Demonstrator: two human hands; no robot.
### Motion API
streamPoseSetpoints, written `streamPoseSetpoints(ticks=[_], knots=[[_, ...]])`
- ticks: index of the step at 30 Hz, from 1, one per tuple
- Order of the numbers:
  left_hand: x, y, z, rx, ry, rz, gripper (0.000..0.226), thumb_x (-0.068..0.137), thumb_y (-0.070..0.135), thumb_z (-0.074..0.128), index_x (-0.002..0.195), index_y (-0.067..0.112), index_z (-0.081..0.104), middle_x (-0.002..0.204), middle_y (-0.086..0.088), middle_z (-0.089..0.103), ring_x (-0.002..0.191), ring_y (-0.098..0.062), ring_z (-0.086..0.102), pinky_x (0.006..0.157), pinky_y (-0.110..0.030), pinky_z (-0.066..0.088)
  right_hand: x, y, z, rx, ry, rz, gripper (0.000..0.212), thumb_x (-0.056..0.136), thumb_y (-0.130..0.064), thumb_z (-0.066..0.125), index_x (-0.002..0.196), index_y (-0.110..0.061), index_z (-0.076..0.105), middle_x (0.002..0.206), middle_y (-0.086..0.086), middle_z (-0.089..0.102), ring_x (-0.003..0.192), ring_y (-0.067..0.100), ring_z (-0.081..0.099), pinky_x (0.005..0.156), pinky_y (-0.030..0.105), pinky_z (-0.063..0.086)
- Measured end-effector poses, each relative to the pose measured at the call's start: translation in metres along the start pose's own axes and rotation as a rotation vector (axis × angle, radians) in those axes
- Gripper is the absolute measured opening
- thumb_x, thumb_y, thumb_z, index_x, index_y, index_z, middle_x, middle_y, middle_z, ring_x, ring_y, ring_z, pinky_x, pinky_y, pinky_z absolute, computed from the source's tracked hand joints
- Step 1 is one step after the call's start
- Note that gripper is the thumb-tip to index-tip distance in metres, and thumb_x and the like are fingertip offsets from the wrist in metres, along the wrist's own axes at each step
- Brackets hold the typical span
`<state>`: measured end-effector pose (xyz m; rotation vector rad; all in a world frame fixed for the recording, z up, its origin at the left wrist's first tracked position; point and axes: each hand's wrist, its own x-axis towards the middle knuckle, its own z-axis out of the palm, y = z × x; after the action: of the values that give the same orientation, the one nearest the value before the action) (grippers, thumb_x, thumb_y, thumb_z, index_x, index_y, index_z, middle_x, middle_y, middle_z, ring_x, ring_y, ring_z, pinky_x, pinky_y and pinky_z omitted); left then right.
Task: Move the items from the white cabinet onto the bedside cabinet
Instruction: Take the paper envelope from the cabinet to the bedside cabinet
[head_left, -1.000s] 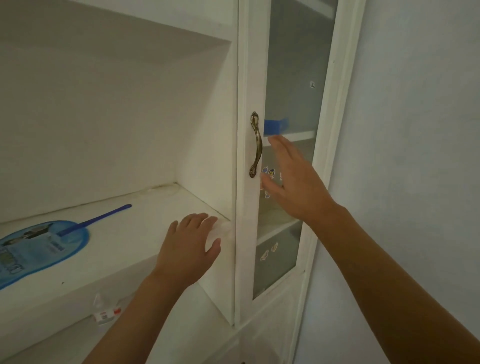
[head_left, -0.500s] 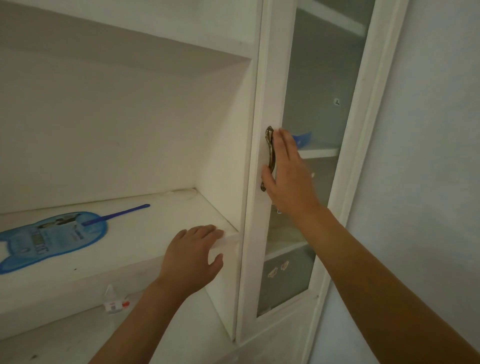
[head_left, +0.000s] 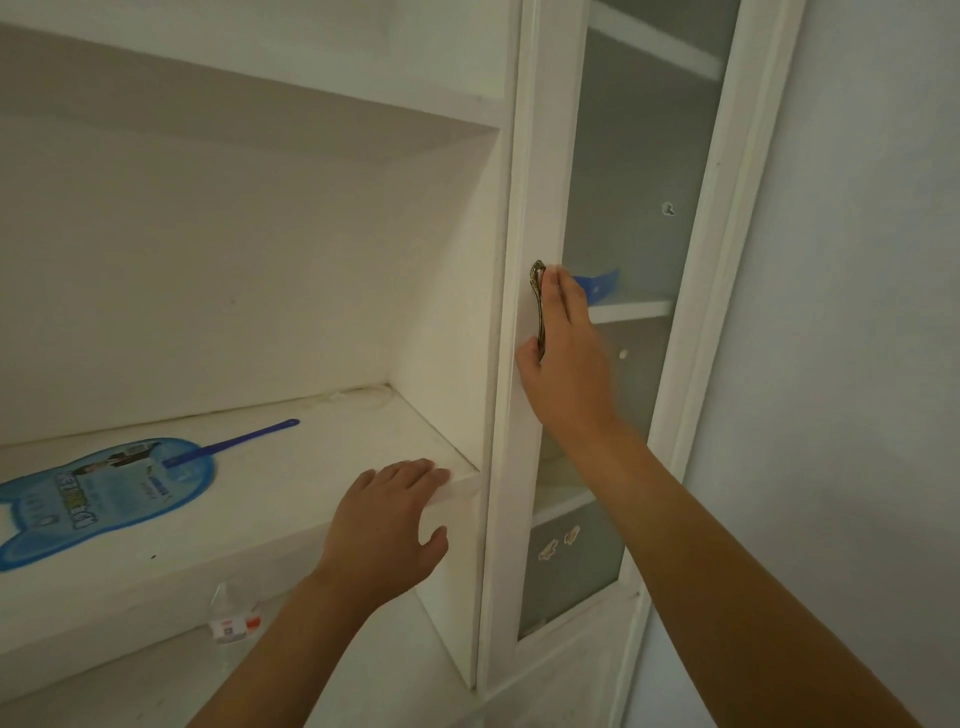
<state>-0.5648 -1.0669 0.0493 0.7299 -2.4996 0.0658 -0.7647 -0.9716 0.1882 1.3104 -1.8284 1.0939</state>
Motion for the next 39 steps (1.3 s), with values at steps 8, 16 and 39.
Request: streamPoseSetpoints(ticks=[8, 16, 39], knots=[[0.001, -0.003, 0.003, -0.004, -0.002, 0.036, 0.067, 0.082, 0.057, 0.048, 0.142, 0.029, 0.057, 0.144, 0.007, 0.059, 0.130, -0.017, 0.057, 0.109, -0.045, 0.047, -0.004, -0.014, -0.001, 0.023, -0.024, 0.089, 0.072, 0.103, -0.006, 0.051, 0.164, -0.012, 0.014, 0.172, 0.004, 0.016, 0.128, 0.021, 0.055, 0.102, 0.013, 0.033], [0.003, -0.008, 0.002, 0.020, -0.009, 0.043, 0.067, 0.083, 0.057, 0.051, 0.143, 0.028, 0.055, 0.146, 0.006, 0.057, 0.132, -0.018, 0.056, 0.111, -0.049, 0.046, -0.024, -0.007, -0.028, -0.021, 0.056, 0.150, 0.069, 0.107, -0.016, 0.055, 0.165, -0.017, 0.017, 0.171, -0.001, 0.020, 0.134, 0.013, 0.049, 0.083, -0.015, 0.014], [0.004, 0.094, 0.011, -0.107, 0.037, 0.365, 0.063, 0.100, 0.057, 0.045, 0.157, 0.032, 0.030, 0.155, 0.007, 0.045, 0.145, -0.016, 0.038, 0.121, -0.045, 0.032, -0.055, 0.036, -0.095, -0.078, 0.023, -0.076, 0.070, 0.105, -0.021, 0.055, 0.164, -0.014, 0.019, 0.169, 0.003, 0.027, 0.142, 0.024, 0.046, 0.116, 0.047, 0.043]])
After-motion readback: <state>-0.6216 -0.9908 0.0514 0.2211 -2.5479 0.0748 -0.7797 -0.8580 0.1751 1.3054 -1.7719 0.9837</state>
